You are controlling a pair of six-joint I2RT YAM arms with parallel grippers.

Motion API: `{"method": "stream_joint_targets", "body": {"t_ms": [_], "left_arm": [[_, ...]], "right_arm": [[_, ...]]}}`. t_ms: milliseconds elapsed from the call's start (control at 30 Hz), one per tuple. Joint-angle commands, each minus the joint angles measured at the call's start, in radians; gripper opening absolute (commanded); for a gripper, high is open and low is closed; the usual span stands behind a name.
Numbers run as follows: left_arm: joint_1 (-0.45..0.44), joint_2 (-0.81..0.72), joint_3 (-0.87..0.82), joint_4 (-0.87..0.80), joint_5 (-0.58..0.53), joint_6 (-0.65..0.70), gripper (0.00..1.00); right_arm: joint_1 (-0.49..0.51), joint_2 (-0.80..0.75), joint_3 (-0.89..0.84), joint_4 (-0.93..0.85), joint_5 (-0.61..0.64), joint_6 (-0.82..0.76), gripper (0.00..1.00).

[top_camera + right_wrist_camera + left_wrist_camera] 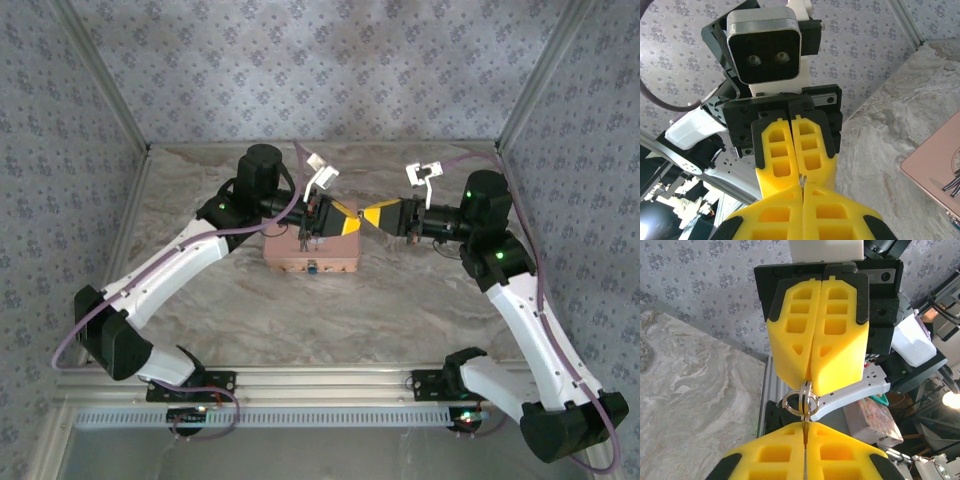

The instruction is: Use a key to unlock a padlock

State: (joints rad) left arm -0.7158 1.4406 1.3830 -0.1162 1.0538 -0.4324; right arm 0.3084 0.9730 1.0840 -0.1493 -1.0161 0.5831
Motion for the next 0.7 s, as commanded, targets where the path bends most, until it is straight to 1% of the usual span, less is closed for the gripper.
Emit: {"method": "stream_joint_targets", "body": {"t_ms": [0,167,300,400,433,500,667], "left_arm": [[-0.005,-0.008,0.037,-0.055,-0.026,0.047,0.02],[0.004,-0.018,0.034,-0.082,-0.056,0.068,0.00],[0.011,-0.027,0.038,-0.102,-0.058,0.083,0.00],[0.011,-0.012,0.074,-0.198,-0.056,0.130,0.00],[0.011,-0.003,0.087,-0.232,-0.045,0.143,0.00],[0.009,0.016,0.105,-0.281,-0.017,0.161,0.00],[-0.015,0.050,0.158,-0.412,0.010,0.234,0.00]], "right_arm": [[0.007,-0.011,0.020,-0.015,0.010,-0.012,0.00],[0.007,-0.014,0.022,-0.051,0.008,-0.036,0.00],[0.005,-0.020,0.031,-0.121,0.000,-0.093,0.01],[-0.010,-0.038,0.036,-0.173,0.026,-0.121,0.31],[-0.016,-0.044,0.036,-0.170,0.035,-0.121,0.38],[-0.017,-0.045,0.046,-0.168,0.036,-0.124,0.46],[-0.003,-0.023,0.065,-0.167,0.025,-0.124,0.56]]}}
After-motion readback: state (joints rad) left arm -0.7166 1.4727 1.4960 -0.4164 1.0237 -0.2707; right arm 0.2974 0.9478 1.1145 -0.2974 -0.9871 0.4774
